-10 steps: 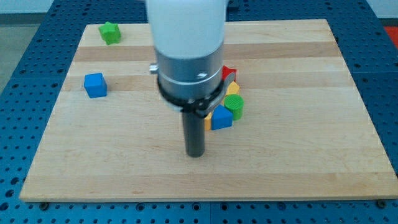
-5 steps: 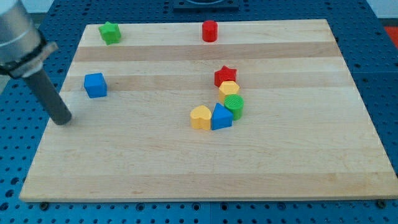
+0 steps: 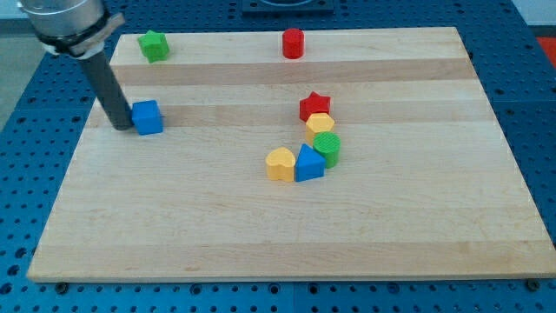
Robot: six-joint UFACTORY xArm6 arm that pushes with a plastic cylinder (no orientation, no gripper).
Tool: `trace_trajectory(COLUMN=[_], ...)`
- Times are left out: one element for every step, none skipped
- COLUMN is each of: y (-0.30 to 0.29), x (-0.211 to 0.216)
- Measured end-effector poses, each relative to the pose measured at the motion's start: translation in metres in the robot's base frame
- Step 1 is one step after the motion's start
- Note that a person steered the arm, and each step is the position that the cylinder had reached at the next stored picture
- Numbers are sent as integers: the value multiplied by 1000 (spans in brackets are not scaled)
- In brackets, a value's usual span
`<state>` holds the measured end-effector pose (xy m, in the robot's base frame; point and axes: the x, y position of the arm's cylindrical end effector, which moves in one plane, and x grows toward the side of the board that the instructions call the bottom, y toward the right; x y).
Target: Move the blue cube close to the yellow heart
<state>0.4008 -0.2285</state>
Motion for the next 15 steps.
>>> trace_trajectory(y=[27,43,52,53,59,78,101,120,139,149,149,149,150,150,152], x=[0,-1,-7,-25,-36,-37,-37,-37,-37,-37,-30,-17,-7,-3,-2])
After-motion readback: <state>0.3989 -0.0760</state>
